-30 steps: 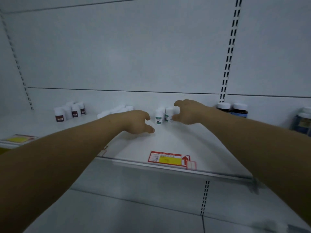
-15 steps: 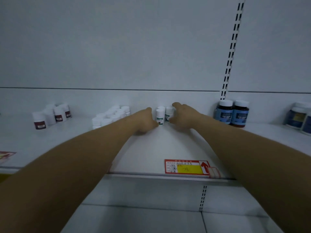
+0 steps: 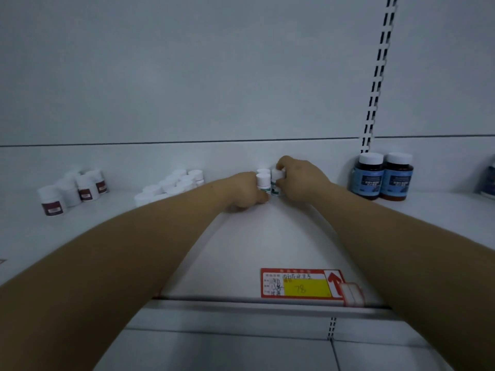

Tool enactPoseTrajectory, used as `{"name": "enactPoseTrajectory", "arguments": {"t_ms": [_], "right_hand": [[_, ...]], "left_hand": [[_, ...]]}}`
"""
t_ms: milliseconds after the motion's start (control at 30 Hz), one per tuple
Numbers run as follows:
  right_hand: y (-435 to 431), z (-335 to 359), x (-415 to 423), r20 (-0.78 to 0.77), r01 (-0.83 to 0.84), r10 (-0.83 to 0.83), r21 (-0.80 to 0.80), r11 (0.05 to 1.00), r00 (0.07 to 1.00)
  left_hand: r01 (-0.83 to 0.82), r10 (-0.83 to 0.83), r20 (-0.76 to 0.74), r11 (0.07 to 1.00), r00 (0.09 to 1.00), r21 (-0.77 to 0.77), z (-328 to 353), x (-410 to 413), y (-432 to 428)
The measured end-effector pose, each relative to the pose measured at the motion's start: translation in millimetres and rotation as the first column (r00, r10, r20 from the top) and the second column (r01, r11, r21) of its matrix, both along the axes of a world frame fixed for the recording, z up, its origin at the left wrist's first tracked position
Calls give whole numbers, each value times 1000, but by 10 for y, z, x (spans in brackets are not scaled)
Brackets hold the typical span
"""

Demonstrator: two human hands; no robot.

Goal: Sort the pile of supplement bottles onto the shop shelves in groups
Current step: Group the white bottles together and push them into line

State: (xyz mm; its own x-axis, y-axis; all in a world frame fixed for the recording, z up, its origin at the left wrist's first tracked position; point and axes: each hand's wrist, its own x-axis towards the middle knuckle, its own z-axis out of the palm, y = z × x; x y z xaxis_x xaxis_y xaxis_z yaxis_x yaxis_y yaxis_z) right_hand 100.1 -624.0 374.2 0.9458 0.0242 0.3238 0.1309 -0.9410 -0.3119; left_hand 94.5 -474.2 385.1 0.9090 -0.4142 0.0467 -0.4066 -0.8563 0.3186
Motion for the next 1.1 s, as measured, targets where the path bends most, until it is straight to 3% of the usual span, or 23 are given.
{"name": "enactPoseTrajectory", "arguments": {"t_ms": [300, 533, 767, 933, 1100], "right_hand": [[-35, 25, -34, -30, 1, -1, 4, 1000, 1000], [56, 281, -119, 61, 1, -4, 51, 999, 998], [397, 515, -130, -4, -147, 147, -132, 980, 989], [819, 525, -135, -59, -278, 272, -233, 932, 961], [1246, 461, -92, -114, -309, 289, -255, 916, 951]], "left_hand": [[27, -27, 1, 1000, 1000, -1, 19, -12, -22], [-150, 141, 76, 981, 987, 123, 288, -133, 223], [-319, 272, 217, 922, 938, 222, 599, -506, 824], [-441, 419, 154, 882, 895, 167, 503, -683, 1453], [-419, 423, -47, 905, 905, 79, 316, -654, 1913]]}}
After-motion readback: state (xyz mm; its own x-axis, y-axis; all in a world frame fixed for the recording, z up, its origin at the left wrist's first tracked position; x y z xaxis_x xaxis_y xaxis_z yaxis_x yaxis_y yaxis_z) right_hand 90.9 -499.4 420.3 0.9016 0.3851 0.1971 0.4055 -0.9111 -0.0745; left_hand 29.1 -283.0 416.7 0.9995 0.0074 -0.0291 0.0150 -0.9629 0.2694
